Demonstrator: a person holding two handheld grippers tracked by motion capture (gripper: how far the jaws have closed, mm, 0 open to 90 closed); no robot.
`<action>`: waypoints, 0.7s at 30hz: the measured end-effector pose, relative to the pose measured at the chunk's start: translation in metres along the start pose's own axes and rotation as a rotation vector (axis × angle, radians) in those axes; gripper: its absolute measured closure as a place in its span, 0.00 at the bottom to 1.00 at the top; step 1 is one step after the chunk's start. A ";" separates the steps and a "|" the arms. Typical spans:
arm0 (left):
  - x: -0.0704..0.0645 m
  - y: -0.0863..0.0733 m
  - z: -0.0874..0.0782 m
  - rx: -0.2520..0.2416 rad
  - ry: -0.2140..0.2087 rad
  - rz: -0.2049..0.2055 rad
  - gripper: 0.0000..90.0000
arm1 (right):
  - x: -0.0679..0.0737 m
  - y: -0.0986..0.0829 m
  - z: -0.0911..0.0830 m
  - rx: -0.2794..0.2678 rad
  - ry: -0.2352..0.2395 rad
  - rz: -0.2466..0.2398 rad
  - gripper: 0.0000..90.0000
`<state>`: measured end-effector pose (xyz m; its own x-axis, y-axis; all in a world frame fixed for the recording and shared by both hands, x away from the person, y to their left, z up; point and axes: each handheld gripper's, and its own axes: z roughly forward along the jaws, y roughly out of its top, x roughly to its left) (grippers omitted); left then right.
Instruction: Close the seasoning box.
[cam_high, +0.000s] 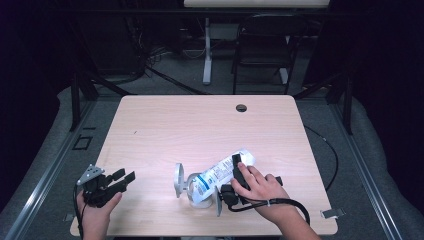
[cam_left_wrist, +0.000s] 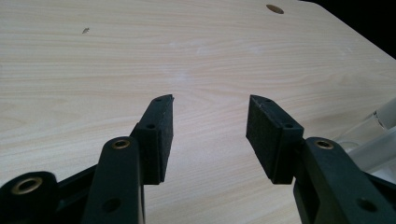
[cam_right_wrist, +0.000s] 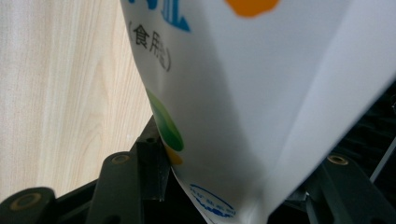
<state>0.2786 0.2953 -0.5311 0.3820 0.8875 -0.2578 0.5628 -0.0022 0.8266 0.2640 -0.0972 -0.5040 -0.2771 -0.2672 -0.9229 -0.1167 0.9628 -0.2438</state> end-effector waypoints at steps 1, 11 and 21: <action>0.000 0.000 0.000 0.000 0.000 0.000 0.57 | 0.000 0.000 0.000 0.000 0.000 -0.001 0.52; 0.000 0.000 0.000 -0.001 0.000 0.000 0.57 | 0.000 0.000 -0.001 0.005 -0.011 -0.016 0.52; 0.000 0.000 0.000 0.000 0.000 0.001 0.57 | -0.001 0.000 -0.001 0.000 -0.010 -0.017 0.53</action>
<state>0.2786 0.2953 -0.5312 0.3820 0.8877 -0.2571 0.5629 -0.0029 0.8265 0.2636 -0.0966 -0.5035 -0.2657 -0.2832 -0.9215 -0.1213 0.9581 -0.2595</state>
